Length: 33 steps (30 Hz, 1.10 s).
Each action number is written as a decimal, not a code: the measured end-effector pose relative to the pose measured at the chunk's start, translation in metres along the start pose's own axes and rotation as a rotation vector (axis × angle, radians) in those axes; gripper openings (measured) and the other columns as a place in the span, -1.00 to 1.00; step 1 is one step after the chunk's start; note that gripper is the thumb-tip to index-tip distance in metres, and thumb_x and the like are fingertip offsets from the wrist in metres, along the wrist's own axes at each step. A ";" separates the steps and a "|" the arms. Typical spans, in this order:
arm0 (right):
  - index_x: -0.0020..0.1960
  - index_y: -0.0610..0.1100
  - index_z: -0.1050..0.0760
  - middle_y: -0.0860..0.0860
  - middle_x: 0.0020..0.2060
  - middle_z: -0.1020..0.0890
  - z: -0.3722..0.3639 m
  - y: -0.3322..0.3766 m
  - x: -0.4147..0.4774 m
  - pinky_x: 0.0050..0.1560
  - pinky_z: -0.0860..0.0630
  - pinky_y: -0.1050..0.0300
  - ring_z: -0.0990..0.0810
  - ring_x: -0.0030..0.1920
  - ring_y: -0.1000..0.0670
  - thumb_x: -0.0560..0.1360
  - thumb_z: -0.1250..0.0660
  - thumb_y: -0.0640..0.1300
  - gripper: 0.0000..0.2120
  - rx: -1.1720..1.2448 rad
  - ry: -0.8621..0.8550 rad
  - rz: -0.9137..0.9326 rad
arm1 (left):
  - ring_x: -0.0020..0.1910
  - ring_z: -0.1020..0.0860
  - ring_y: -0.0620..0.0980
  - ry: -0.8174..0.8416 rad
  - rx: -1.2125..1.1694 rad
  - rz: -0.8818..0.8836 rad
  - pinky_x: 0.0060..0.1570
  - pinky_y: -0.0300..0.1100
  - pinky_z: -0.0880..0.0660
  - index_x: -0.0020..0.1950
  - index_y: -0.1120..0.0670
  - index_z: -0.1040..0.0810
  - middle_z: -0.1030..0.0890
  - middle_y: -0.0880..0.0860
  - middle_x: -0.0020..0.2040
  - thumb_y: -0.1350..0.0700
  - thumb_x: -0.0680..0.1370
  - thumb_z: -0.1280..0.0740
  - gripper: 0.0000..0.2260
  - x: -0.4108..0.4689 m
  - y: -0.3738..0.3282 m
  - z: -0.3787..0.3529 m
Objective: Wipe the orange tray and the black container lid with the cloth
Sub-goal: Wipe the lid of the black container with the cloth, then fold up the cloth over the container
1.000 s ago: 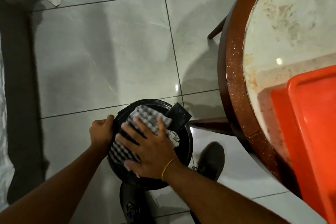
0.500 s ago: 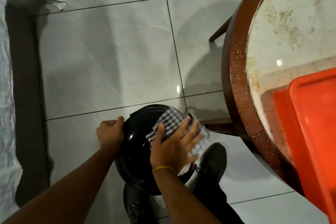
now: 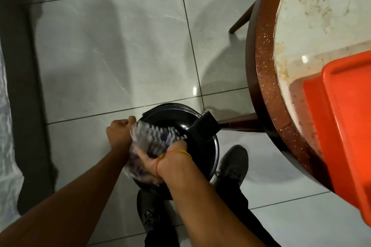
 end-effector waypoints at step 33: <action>0.06 -0.10 -0.55 -0.06 0.00 -0.71 -0.043 0.115 -0.194 0.14 -0.64 -0.16 -0.69 0.07 -0.18 0.50 -0.38 -0.13 -0.86 -1.764 -0.128 1.455 | -0.25 -0.69 -0.20 0.333 -0.007 -0.445 -0.37 -0.41 -0.51 0.06 -0.14 -0.51 -0.71 -0.24 -0.18 0.01 0.45 -0.55 -0.71 -0.118 -0.215 0.074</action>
Point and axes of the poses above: each hand's wrist, its own x-axis towards the middle knuckle, its own z-axis out of the back of the hand, y = z × x, the point moved 10 cm from there along x, towards the middle knuckle
